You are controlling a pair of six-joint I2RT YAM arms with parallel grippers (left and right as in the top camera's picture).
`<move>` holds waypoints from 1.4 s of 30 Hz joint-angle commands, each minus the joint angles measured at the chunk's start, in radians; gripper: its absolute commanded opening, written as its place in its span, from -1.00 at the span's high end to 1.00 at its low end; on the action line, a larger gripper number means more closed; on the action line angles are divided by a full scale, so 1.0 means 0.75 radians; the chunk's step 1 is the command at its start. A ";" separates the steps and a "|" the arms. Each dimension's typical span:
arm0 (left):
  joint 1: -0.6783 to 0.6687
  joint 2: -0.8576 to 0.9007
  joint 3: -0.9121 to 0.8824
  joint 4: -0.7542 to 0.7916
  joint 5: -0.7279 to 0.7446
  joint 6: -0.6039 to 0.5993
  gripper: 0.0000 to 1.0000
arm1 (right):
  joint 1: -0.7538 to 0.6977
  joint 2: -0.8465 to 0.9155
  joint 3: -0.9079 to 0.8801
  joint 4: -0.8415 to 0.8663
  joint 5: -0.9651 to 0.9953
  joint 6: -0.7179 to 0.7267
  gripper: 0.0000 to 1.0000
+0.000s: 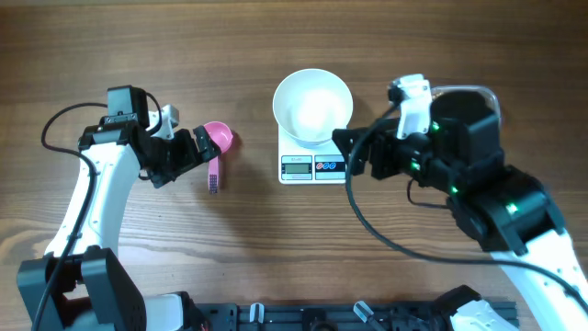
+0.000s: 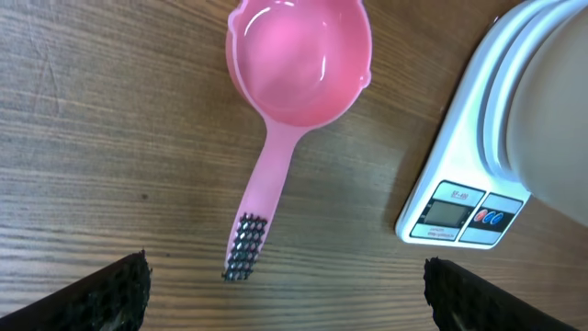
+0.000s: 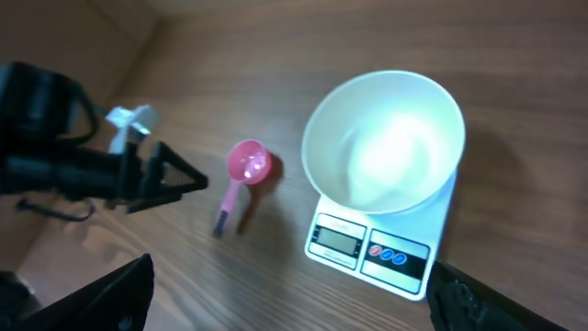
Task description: Scoop item into bowl and weigh 150g on scale
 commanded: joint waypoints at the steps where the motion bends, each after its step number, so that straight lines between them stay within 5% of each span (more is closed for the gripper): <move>1: -0.005 0.001 -0.009 0.001 0.001 0.027 -1.00 | 0.006 0.060 0.018 0.008 0.053 0.057 -0.96; 8: -0.003 0.010 -0.069 0.076 -0.033 0.026 -0.99 | 0.006 0.122 0.017 0.038 -0.156 0.241 -0.99; 12: -0.001 0.031 -0.071 0.114 -0.018 0.026 -0.79 | 0.006 0.122 0.017 0.129 -0.231 0.316 -0.98; 19: -0.002 0.115 -0.071 0.158 -0.001 0.033 -0.85 | 0.006 0.156 0.017 0.200 -0.023 0.266 -0.91; 28: -0.001 0.195 -0.071 0.235 0.062 0.032 -0.84 | 0.005 0.272 0.017 0.231 0.033 0.208 -0.92; 32: -0.001 0.196 -0.071 0.268 0.061 0.032 -0.65 | 0.005 0.308 0.017 0.209 0.023 0.196 -0.92; 42: -0.003 0.214 -0.071 0.294 0.061 0.068 -0.69 | 0.005 0.308 0.017 0.213 0.001 0.196 -0.92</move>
